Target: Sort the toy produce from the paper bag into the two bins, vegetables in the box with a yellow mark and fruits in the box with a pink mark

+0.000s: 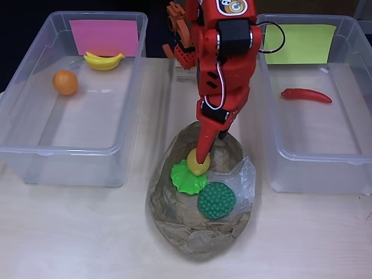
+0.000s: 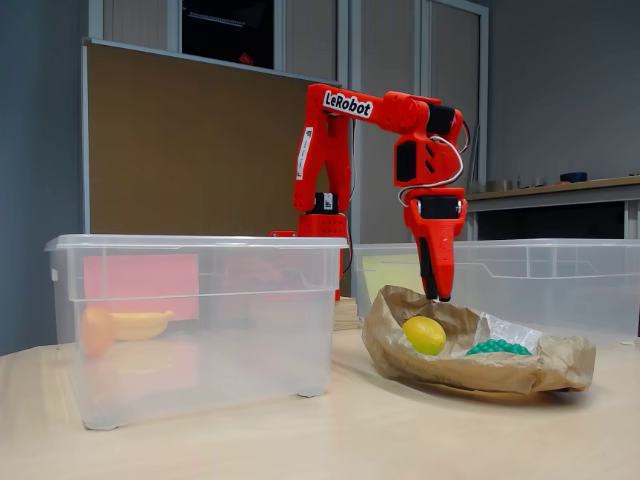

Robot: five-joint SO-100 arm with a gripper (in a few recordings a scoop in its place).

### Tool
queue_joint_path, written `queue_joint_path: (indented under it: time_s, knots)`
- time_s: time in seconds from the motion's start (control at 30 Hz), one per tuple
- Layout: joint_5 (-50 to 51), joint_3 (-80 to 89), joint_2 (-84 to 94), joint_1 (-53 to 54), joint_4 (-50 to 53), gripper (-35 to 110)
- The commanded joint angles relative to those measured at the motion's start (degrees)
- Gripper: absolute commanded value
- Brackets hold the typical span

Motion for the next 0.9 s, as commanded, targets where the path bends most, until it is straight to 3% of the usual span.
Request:
queue_joint_path:
  time_s: [0.0,0.13,0.37,0.5,0.87]
  knots:
    - [-0.44,-3.43,-2.2,1.58,-0.62,37]
    - [5.63,-5.98,-5.54,4.39,-1.14,35]
    - [31.82,-5.54,-7.38,4.92,0.26,36]
    - [41.92,-5.1,-7.65,3.34,-3.08,36]
    - [50.98,-4.39,-12.39,0.35,-13.27,34]
